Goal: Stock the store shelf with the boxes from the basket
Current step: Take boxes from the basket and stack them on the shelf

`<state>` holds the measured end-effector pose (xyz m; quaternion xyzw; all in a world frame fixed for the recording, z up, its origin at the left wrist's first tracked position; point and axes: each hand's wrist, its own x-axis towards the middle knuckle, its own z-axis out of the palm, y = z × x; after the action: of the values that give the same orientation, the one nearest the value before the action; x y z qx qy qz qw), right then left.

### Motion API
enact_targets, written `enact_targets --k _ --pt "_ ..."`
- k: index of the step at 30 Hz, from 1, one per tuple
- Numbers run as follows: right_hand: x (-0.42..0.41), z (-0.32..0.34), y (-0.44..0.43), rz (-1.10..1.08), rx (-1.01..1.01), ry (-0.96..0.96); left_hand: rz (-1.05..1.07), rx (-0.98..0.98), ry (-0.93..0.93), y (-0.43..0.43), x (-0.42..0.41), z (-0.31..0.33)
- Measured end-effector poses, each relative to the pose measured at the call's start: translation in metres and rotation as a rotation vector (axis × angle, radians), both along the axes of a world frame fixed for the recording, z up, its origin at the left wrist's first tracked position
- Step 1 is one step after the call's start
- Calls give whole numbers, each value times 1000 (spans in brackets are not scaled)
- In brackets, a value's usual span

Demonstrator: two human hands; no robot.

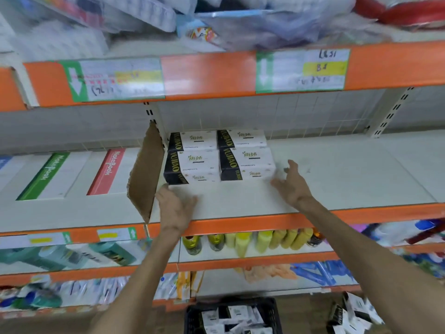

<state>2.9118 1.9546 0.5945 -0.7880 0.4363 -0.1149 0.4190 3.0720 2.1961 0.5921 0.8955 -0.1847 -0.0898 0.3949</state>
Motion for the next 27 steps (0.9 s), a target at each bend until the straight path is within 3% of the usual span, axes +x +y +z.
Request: enact_targets --k 3,6,9,13,16,21,27 --pt "-28 -2 30 -64 -89 -54 -86 -41 -5 16 -38 6" --pt "-60 -14 70 -77 -357 -161 -190 -40 -119 34 -73 1" --pt "-91 -41 113 -37 -448 -166 -257 -20 -63 55 -105 -26" --pt "-131 -97 159 127 -335 18 -338 194 204 85 -142 -91" --pt "-154 -146 175 167 -196 154 -244 219 490 111 -166 -147" --pt "-185 -250 188 179 -17 327 -190 437 616 140 -189 -249" --pt "-205 -432 209 206 126 399 -193 650 632 159 -201 -417"
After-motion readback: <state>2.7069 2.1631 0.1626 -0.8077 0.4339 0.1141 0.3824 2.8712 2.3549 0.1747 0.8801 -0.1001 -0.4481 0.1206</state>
